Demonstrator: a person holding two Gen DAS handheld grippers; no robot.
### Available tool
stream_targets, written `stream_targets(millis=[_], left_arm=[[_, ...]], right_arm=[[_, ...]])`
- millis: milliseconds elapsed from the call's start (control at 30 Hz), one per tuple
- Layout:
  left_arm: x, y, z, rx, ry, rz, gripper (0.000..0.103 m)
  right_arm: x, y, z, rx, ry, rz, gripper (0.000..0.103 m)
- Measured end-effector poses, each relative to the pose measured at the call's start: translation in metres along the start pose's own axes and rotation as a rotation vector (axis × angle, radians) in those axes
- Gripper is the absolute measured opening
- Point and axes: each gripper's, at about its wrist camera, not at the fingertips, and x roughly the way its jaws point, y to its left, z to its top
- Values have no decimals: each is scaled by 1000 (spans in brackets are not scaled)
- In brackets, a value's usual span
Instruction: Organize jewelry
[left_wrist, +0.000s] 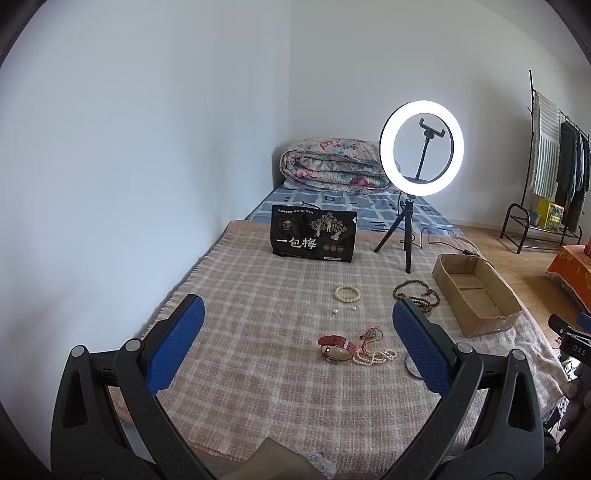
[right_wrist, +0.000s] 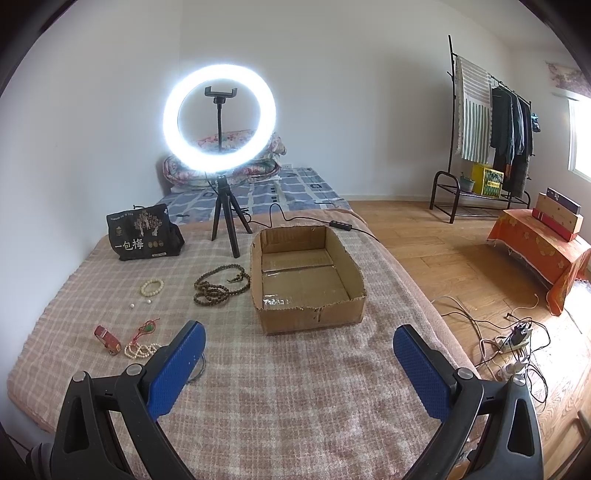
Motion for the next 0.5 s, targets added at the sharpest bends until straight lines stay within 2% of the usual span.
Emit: stream_targets(millis=[500], left_arm=[[-1, -1, 5, -4, -6, 0, 103]], right_arm=[[0, 3, 1, -4, 4, 5, 103]])
